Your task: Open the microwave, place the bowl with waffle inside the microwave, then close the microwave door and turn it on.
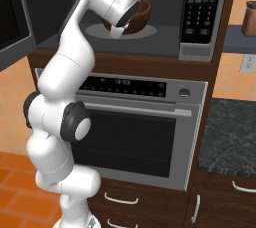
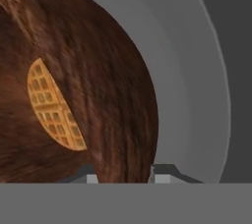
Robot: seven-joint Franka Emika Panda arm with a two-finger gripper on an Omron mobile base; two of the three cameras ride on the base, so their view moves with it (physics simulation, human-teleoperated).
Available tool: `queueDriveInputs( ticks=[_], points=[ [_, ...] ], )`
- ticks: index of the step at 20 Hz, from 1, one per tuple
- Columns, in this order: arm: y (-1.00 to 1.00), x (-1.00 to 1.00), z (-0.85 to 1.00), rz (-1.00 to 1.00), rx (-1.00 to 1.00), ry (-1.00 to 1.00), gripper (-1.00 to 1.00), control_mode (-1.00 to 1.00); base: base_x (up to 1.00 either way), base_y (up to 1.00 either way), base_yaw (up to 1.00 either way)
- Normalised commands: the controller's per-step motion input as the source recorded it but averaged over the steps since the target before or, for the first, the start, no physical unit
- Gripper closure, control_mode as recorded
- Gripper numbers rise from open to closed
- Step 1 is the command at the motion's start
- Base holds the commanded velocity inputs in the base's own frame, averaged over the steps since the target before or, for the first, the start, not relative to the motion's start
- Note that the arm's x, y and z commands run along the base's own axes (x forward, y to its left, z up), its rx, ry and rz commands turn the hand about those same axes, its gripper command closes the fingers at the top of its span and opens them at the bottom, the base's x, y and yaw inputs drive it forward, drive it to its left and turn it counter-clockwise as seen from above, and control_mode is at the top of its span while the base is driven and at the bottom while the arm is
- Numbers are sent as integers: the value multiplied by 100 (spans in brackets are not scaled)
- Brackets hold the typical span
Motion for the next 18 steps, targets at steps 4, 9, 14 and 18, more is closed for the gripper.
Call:
queueDriveInputs(
  ticks=[4,9,14,18],
  points=[
    [0,0,0,0,0,0,-100,-100,0,0,0],
    [0,0,0,0,0,0,-100,-100,0,0,0],
    [-43,-25,0,1,1,-6,-100,-100,0,0,0],
    [-51,-78,1,0,7,-15,-100,-100,0,0,0]
  ],
)
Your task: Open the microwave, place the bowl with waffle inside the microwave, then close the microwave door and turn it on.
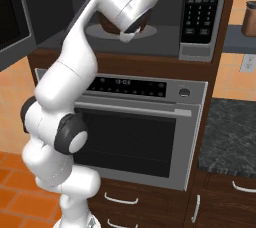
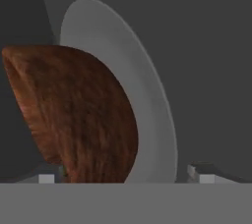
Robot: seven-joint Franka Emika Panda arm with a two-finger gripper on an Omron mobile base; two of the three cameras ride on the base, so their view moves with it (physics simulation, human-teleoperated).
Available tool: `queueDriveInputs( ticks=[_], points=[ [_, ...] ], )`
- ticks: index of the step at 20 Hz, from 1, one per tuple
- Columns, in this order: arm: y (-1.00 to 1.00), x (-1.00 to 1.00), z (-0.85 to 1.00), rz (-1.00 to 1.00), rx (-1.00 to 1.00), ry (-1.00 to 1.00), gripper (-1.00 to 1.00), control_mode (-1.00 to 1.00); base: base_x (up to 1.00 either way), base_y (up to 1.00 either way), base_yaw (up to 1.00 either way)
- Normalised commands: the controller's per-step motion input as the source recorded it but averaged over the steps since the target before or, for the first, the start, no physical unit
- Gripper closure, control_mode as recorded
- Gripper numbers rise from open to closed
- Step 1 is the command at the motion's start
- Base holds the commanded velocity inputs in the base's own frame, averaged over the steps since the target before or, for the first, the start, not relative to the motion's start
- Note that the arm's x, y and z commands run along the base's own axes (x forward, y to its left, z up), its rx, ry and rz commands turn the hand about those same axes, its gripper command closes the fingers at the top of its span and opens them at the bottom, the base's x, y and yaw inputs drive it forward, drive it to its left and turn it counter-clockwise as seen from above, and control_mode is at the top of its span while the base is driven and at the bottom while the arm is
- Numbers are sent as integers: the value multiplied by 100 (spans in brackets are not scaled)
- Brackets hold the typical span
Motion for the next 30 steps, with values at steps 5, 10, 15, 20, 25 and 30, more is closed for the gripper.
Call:
queueDriveInputs(
  ticks=[5,10,15,20,25,30],
  points=[
    [20,-100,-8,0,-6,-9,-100,-100,0,0,0],
    [44,-100,-20,0,-15,-14,-100,-100,0,0,0],
    [32,-100,-55,1,-26,-23,-100,-100,0,0,0],
    [8,-79,-31,4,-20,-22,-100,-100,0,0,0],
    [5,-32,-49,8,-29,-16,-100,-100,0,0,0],
    [30,-27,-60,9,-34,-23,-100,-100,0,0,0]
  ],
)
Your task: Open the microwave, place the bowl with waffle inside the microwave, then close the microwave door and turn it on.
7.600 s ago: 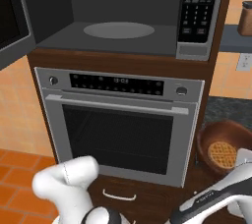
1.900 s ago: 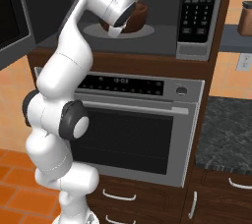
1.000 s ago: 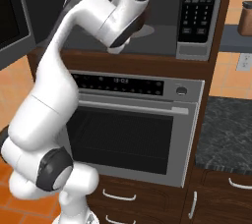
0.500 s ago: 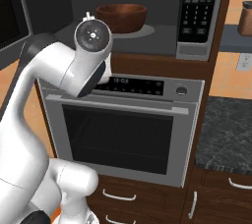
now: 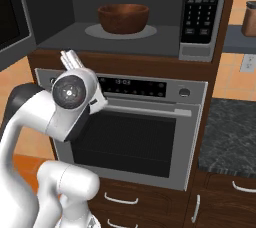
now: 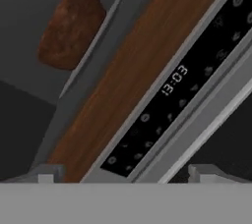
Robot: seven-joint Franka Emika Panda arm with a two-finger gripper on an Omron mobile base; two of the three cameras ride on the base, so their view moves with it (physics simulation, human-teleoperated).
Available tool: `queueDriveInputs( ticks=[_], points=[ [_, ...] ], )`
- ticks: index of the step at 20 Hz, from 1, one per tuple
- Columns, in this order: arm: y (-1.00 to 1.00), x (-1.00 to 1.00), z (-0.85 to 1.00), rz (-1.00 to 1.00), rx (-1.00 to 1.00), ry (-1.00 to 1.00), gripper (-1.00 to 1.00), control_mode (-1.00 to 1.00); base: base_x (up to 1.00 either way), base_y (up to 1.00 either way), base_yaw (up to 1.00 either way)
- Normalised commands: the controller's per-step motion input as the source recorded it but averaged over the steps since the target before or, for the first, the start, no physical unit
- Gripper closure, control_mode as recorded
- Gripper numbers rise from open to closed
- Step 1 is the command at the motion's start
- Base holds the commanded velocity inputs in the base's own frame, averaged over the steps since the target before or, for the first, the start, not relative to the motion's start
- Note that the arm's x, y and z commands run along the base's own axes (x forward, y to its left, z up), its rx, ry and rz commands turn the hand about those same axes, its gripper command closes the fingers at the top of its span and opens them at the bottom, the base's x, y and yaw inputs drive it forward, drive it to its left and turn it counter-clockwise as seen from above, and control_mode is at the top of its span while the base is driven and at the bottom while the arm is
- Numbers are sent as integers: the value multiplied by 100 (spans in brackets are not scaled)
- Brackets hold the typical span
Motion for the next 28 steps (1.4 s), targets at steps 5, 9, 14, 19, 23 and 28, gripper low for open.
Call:
queueDriveInputs(
  ticks=[5,9,14,19,23,28],
  points=[
    [81,0,-49,3,-33,-24,-100,-100,0,0,0],
    [94,0,-27,0,-28,-21,-100,-100,0,0,0],
    [94,2,-24,0,-29,-22,-100,-100,0,0,0],
    [22,54,-19,-4,-17,-16,-100,-100,0,0,0],
    [0,71,-25,-5,-12,-13,-100,-100,0,0,0],
    [51,5,-31,0,-17,-15,-100,-100,0,0,0]
  ],
)
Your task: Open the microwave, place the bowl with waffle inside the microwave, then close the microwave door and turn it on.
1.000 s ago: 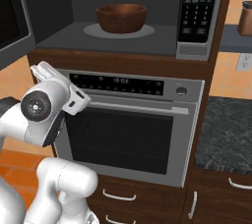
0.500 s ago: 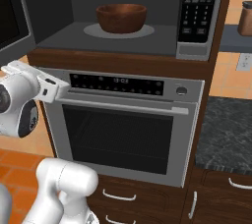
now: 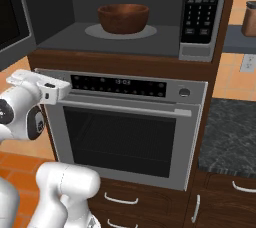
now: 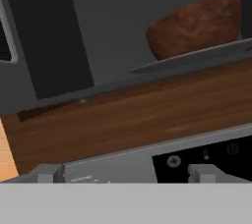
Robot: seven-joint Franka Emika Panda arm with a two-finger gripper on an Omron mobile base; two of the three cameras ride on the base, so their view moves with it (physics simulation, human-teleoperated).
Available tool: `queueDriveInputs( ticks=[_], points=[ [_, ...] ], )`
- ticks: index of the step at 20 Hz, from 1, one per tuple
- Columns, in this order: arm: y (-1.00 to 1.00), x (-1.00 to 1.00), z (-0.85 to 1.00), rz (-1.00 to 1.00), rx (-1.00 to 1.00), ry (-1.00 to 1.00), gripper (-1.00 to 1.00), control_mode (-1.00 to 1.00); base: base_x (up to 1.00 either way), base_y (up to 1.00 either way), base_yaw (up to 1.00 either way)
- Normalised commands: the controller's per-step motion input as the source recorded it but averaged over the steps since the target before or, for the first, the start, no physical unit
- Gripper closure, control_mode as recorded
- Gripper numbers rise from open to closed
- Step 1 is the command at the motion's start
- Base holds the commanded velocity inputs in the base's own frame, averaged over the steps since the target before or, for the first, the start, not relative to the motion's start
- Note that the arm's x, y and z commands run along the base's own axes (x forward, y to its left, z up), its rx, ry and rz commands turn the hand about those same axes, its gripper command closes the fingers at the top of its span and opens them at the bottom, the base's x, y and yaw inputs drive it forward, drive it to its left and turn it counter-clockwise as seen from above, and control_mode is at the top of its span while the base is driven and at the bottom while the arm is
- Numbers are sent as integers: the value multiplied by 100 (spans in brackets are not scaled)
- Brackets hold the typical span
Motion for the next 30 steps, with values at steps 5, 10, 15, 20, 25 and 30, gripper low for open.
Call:
queueDriveInputs(
  ticks=[5,10,15,20,25,30],
  points=[
    [62,0,-22,0,-17,-18,-100,-100,0,0,0],
    [66,-40,5,-1,-8,-13,-100,-100,0,0,0],
    [69,-82,24,-4,-6,-2,-100,-100,0,0,0],
    [40,-98,42,-9,-1,0,-100,-100,0,0,0],
    [11,-78,40,-8,0,-1,-100,-100,0,0,0],
    [0,-40,14,-14,-2,-18,-100,-100,0,0,0]
  ],
)
